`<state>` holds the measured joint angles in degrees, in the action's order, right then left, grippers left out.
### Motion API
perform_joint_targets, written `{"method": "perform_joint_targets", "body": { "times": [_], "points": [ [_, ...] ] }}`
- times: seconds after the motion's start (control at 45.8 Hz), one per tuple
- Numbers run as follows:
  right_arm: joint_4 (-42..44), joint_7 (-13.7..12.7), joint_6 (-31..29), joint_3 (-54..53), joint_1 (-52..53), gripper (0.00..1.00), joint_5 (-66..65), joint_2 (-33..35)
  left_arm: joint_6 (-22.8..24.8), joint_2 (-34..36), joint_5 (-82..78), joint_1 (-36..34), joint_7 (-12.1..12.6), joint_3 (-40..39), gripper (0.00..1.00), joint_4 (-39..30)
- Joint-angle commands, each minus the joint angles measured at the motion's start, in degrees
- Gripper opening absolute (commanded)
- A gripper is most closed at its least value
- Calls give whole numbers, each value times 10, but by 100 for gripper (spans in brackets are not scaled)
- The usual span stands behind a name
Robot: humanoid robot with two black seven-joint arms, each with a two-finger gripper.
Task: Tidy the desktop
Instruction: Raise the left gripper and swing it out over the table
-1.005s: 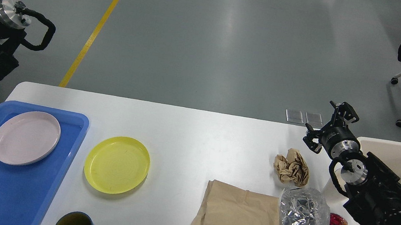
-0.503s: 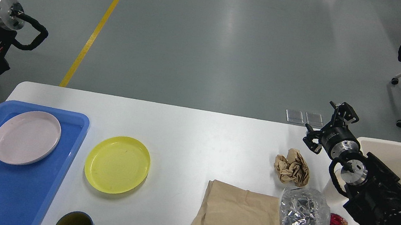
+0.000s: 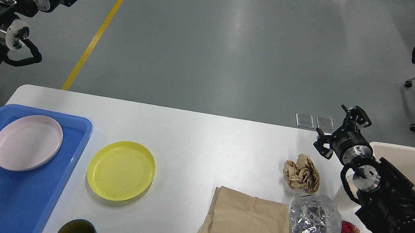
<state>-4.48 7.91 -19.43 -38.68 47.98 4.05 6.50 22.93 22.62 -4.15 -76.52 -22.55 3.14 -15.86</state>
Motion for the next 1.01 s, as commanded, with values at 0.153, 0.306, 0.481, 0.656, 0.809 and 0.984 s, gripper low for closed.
{"method": "perform_joint_targets", "body": {
  "times": [0.153,0.306,0.481,0.656,0.809,0.984],
  "points": [
    [0,0,0,-1,0,100,0,0,231,49,-1,-71,0,186,97,0],
    [0,0,0,0,-1,100,0,0,317,56,-2,-114,0,313,96,-17],
    [0,0,0,-1,0,100,0,0,321,54,-2,-198,0,521,96,-126],
    [0,0,0,0,0,100,0,-1,321,48,-3,-274,0,644,96,-227],
    [0,0,0,0,0,100,0,0,321,35,-5,-300,0,648,97,-261],
    [0,0,0,0,0,100,0,0,321,9,-5,-318,0,642,97,-261]
  ]
}}
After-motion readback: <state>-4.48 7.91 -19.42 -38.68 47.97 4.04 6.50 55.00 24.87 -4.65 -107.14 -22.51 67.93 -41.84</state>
